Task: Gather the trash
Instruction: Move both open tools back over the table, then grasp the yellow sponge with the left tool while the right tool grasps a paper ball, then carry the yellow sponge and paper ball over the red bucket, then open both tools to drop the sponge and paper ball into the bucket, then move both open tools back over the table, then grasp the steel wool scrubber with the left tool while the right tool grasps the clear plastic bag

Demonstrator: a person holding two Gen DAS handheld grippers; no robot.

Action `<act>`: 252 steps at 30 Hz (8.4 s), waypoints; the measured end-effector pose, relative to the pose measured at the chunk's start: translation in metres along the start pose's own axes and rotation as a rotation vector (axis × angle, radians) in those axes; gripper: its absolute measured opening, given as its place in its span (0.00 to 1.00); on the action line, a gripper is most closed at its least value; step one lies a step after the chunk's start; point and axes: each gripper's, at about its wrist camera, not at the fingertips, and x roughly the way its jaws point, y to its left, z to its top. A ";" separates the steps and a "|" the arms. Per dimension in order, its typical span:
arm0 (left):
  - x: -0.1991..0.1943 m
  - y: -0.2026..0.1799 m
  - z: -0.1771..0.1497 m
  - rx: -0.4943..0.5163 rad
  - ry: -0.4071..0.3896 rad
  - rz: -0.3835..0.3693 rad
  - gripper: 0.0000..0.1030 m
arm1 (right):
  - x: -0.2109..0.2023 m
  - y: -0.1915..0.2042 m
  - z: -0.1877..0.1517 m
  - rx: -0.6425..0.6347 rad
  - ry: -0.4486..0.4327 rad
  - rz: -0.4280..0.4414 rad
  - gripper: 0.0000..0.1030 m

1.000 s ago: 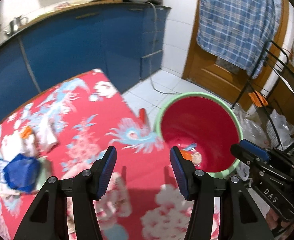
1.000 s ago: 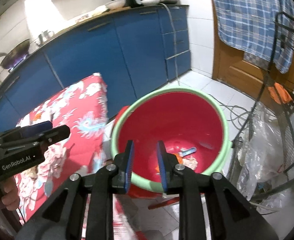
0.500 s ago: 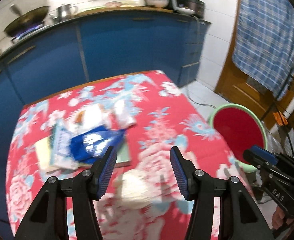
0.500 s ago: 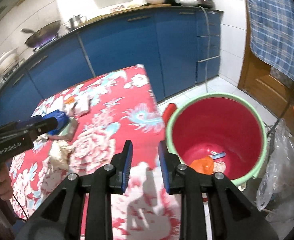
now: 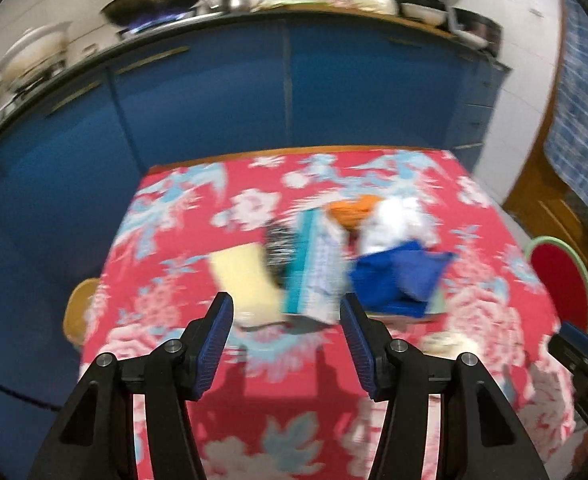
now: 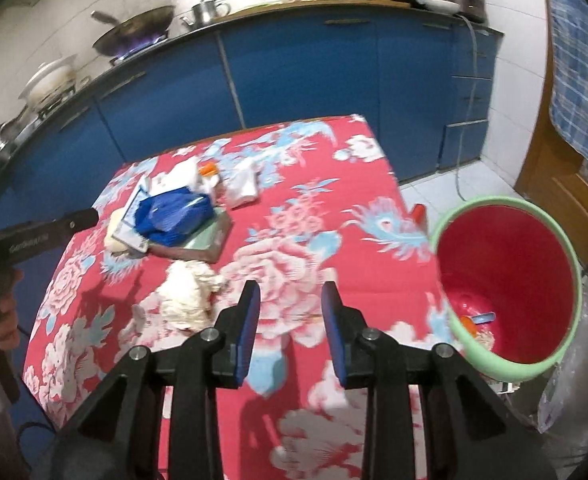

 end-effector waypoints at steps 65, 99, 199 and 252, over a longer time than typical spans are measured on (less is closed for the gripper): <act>0.005 0.060 -0.024 -0.182 -0.091 -0.175 0.27 | 0.076 0.073 -0.010 -0.071 0.147 0.150 0.32; -0.035 -0.114 -0.006 0.172 -0.086 -0.424 0.27 | -0.022 -0.031 0.005 0.068 -0.044 0.000 0.28; -0.001 -0.092 0.003 0.069 -0.021 -0.252 0.53 | -0.007 -0.057 0.008 0.113 -0.030 -0.057 0.46; 0.100 0.058 0.017 -0.201 0.038 -0.254 0.20 | 0.184 0.037 0.108 0.049 0.205 0.113 0.37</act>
